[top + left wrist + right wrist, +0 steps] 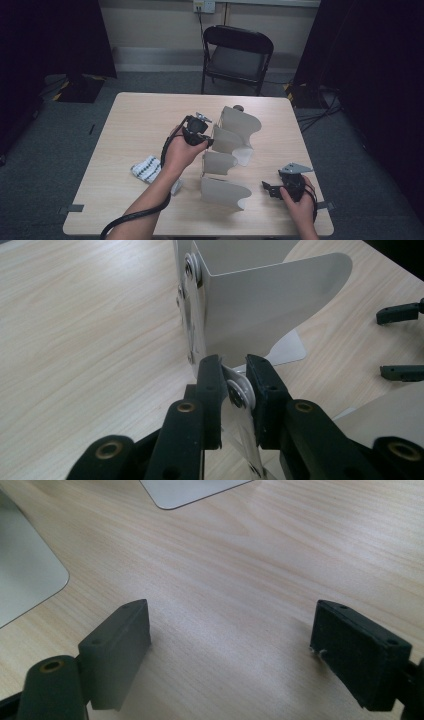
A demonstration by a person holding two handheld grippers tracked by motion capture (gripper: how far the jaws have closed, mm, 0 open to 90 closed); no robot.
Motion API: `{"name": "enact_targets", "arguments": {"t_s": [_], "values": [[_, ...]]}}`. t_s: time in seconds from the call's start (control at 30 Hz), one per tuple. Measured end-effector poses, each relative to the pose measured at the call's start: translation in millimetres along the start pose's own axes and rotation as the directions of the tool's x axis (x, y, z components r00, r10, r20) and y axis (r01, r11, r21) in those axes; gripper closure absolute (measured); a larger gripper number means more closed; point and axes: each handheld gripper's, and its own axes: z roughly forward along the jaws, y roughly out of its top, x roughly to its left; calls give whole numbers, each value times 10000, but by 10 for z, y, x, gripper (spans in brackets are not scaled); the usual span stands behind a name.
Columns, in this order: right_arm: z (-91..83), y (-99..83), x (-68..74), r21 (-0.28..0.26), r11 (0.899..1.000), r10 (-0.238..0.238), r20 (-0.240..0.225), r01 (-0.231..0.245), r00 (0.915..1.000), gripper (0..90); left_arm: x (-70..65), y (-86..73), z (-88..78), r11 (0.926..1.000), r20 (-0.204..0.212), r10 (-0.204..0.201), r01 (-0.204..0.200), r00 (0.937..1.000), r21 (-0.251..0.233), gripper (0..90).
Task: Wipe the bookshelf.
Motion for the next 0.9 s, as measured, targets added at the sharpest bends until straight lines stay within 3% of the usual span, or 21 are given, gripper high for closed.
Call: {"name": "enact_targets", "arguments": {"t_s": [0.17, 0.37, 0.5, 0.77, 0.9], "values": [[0, 0, -1, -4, 10000, -12, -1, 12, 10000, 152, -22, 30, -1, 9980, -230, -555, 562, 9982, 275, 800], [1, 0, -2, -8, 10000, -12, -4, 12, 10000, 152, -56, 60, -6, 9965, -505, -635, 661, 9967, 513, 823], [1, 0, -2, -9, 10000, -12, -4, 12, 10000, 152, -79, 80, -3, 9924, -577, -1061, 1093, 9927, 560, 832], [1, 0, -2, -11, 10000, -12, -6, 12, 10000, 152, -120, 130, -30, 9901, -640, -1079, 1130, 9921, 829, 840], [0, 1, -3, 9, 10000, -8, -24, 8, 10000, 151, -139, 153, -34, 9868, -551, -1274, 1322, 9903, 938, 844]]}}
